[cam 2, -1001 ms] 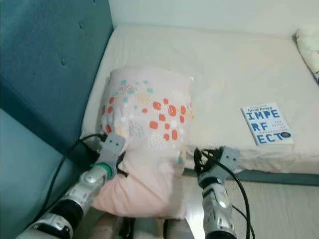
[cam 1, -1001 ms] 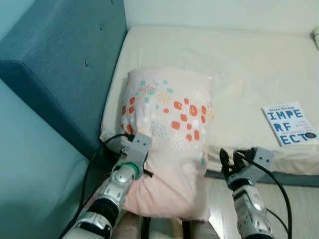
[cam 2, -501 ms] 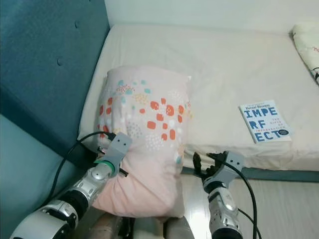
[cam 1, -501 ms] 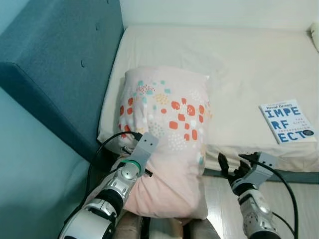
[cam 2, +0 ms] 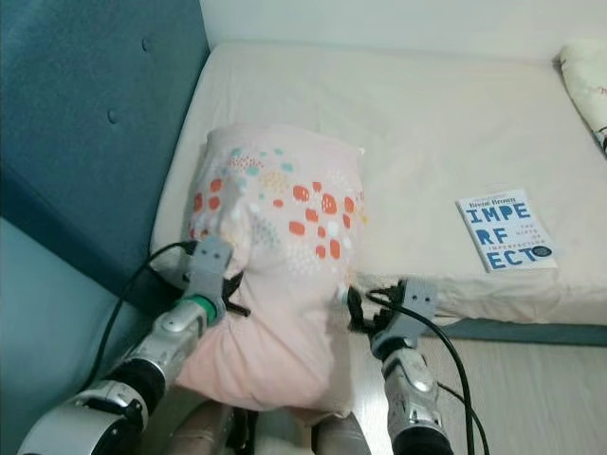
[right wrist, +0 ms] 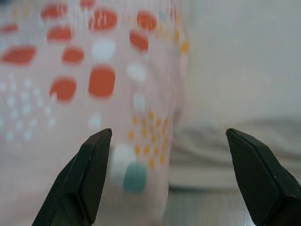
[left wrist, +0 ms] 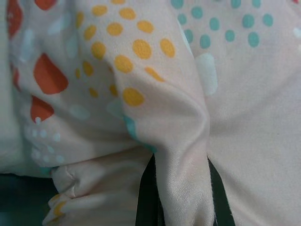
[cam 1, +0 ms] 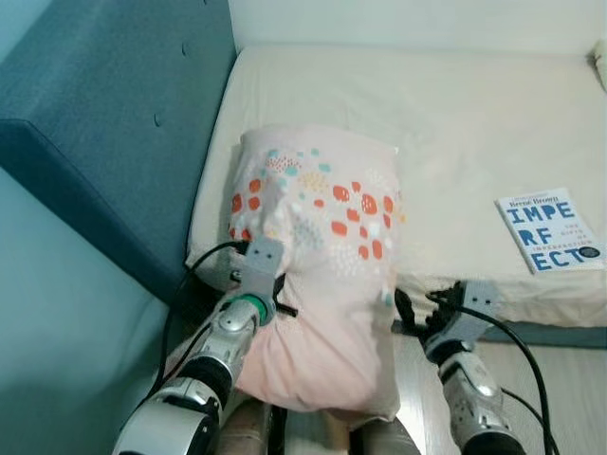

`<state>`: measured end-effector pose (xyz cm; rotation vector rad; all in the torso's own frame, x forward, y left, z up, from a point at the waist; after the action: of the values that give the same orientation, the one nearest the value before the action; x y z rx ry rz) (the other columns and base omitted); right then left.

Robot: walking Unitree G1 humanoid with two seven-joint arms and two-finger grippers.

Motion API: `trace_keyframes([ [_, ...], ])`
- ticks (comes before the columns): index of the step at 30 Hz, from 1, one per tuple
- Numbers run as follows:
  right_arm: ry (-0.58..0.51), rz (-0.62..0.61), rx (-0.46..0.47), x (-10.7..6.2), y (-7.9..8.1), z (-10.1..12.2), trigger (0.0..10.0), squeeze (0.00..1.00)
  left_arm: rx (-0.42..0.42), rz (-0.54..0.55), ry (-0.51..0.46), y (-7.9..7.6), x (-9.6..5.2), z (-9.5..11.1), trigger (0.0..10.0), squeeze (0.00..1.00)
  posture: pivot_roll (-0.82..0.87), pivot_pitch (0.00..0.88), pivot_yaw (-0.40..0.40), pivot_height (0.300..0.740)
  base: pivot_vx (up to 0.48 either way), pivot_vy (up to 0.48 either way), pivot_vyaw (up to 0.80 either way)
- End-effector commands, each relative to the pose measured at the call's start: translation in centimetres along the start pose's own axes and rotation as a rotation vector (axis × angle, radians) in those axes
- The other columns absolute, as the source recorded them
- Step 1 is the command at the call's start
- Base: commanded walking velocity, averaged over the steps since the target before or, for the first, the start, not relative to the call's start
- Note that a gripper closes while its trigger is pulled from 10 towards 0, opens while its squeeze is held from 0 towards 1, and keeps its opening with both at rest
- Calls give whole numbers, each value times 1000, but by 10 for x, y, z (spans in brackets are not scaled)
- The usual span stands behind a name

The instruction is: Clean up the room

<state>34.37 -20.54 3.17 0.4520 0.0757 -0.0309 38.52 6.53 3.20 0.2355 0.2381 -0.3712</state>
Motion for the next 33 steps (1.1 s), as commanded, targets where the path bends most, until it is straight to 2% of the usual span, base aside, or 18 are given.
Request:
trace_keyframes([
  [1, -3, -22, 2, -5, -4, -3, 10000, 0, -12, 10, 0, 0, -4, -6, 10000, 0, -6, 172, 101, 740, 0, 0, 0],
  [4, -6, -14, -21, -5, -2, -3, 10000, 0, 8, 34, 14, 2, -6, -12, 10000, 0, -3, 168, 103, 740, 0, 0, 0],
  [8, 0, -11, -40, -6, -1, -5, 10000, 0, -12, 46, 15, 1, -8, -15, 10000, 0, -4, 167, 105, 736, 0, 0, 0],
  [19, -38, -20, -67, -8, 1, 0, 10000, 0, 15, 27, -58, -5, -12, -6, 10000, 0, 3, 168, 102, 701, 0, 0, 0],
  [27, -44, -31, -65, -10, 0, 0, 10000, 0, 18, 23, -67, -5, -12, -3, 10000, 0, 3, 169, 106, 691, 0, 0, 0],
  [33, -49, -51, -59, -13, -3, -1, 10000, 0, 23, 6, -72, -12, -13, -3, 10000, 0, 7, 173, 109, 686, 0, 0, 0],
])
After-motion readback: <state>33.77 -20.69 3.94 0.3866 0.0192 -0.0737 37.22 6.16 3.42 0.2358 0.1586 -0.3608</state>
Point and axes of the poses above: a point about 5 cm out from each wrist's last joint towards the gripper, its own x axis pointing out of the wrist towards the gripper, its own z axis along the axis of the wrist's last joint, y = z × x, the point moved 6 cm from there along x, pointing out of the wrist towards the gripper, and after that the axes turned 12 degrees about x, right-handed, at the moved point
